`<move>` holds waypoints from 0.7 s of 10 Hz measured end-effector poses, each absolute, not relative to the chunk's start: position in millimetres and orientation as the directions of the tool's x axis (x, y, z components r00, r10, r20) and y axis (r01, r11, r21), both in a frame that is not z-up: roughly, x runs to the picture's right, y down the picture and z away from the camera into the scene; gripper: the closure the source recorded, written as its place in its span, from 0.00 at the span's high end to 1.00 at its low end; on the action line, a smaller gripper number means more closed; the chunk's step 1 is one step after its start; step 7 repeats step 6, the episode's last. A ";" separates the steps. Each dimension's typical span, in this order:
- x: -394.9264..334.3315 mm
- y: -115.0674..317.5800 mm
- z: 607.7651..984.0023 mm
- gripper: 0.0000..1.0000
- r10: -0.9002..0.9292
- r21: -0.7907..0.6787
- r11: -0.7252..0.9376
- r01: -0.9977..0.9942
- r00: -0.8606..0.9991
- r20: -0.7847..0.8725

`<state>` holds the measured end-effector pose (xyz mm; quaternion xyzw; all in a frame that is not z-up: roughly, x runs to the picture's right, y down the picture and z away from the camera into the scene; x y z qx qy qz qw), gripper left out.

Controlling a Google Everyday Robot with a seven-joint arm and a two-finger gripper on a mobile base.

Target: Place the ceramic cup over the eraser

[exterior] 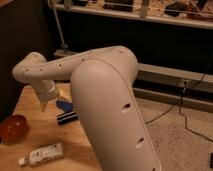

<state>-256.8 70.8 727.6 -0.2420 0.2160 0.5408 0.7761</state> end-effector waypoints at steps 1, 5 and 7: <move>-257.0 70.5 727.3 0.80 0.736 -0.143 0.296 -0.944 0.321 -0.596; -257.4 70.7 728.1 0.80 0.736 -0.143 0.299 -0.944 0.323 -0.595; -257.9 71.1 727.8 0.80 0.736 -0.144 0.299 -0.943 0.324 -0.595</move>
